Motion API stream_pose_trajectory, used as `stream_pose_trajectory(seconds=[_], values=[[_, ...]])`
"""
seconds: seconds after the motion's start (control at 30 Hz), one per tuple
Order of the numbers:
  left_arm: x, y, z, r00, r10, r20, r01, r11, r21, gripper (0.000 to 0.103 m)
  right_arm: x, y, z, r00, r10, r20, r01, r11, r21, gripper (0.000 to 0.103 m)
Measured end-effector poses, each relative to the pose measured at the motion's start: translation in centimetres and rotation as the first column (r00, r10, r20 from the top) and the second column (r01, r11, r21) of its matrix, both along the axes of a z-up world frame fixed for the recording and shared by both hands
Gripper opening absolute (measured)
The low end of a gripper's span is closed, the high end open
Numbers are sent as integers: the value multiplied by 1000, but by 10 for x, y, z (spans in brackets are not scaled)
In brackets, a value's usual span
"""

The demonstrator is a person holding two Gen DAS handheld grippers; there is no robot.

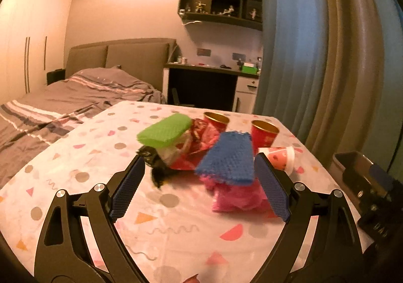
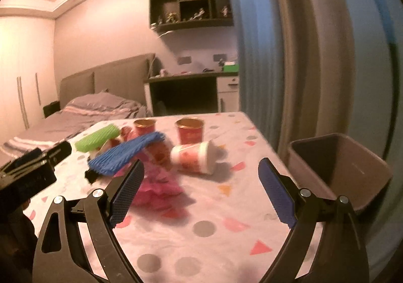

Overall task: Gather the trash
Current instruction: 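Move both open tools back over the trash on the table, then grasp the pink plastic bag with the right tool while the left tool grasps the blue foam net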

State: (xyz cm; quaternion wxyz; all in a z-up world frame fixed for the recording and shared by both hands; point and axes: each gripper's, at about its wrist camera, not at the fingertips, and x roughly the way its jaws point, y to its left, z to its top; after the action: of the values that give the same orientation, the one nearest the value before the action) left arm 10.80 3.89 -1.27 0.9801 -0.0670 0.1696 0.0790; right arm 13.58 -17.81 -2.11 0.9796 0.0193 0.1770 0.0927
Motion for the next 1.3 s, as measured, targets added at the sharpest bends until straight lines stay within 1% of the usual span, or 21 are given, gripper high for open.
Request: stream_pose_trajectory(seconds=[0.2, 0.23, 0.4, 0.57, 0.67, 0.73, 0.77, 0.83, 0.87, 0.9, 0.97, 1.1, 1.17, 1.3], values=[[-1, 20, -2, 1000, 30, 2, -30, 1000, -11, 87, 16, 33, -13, 996, 69, -55, -71, 997, -29, 88], [-1, 22, -2, 999, 33, 2, -33, 999, -14, 87, 20, 38, -16, 995, 77, -67, -80, 996, -36, 85], [0, 31, -5, 999, 51, -4, -51, 998, -21, 87, 41, 57, -28, 985, 106, -136, -114, 992, -47, 80], [3, 39, -9, 998, 54, -14, -54, 998, -30, 87, 56, 71, -34, 976, 128, -174, -140, 988, -61, 75], [5, 42, -10, 999, 51, -18, -51, 998, -33, 87, 66, 76, -39, 969, 139, -203, -155, 986, -67, 63], [5, 43, -11, 999, 46, -19, -47, 998, -34, 87, 71, 78, -41, 961, 150, -232, -169, 984, -62, 50], [6, 43, -12, 999, 43, -20, -43, 998, -34, 87, 73, 77, -42, 958, 152, -242, -171, 984, -58, 46], [7, 42, -13, 999, 36, -22, -37, 999, -34, 87, 75, 76, -44, 955, 153, -255, -173, 983, -56, 28], [7, 41, -13, 999, 33, -24, -33, 999, -34, 87, 75, 76, -45, 953, 158, -260, -178, 983, -53, 25], [7, 40, -13, 999, 28, -25, -29, 999, -34, 87, 76, 74, -45, 952, 161, -262, -180, 982, -51, 17], [8, 38, -14, 999, 17, -28, -17, 999, -34, 87, 71, 70, -43, 958, 151, -244, -171, 983, -63, 12], [8, 34, -16, 1000, 0, -27, -1, 999, -32, 87, 56, 53, -35, 973, 113, -200, -133, 987, -90, 11], [9, 33, -18, 999, -13, -32, 12, 999, -40, 87, 44, 38, -29, 983, 80, -168, -97, 991, -93, 11], [14, 25, -22, 997, -50, -51, 46, 997, -62, 87, 24, 16, -20, 993, 25, -116, -41, 990, -133, 11]])
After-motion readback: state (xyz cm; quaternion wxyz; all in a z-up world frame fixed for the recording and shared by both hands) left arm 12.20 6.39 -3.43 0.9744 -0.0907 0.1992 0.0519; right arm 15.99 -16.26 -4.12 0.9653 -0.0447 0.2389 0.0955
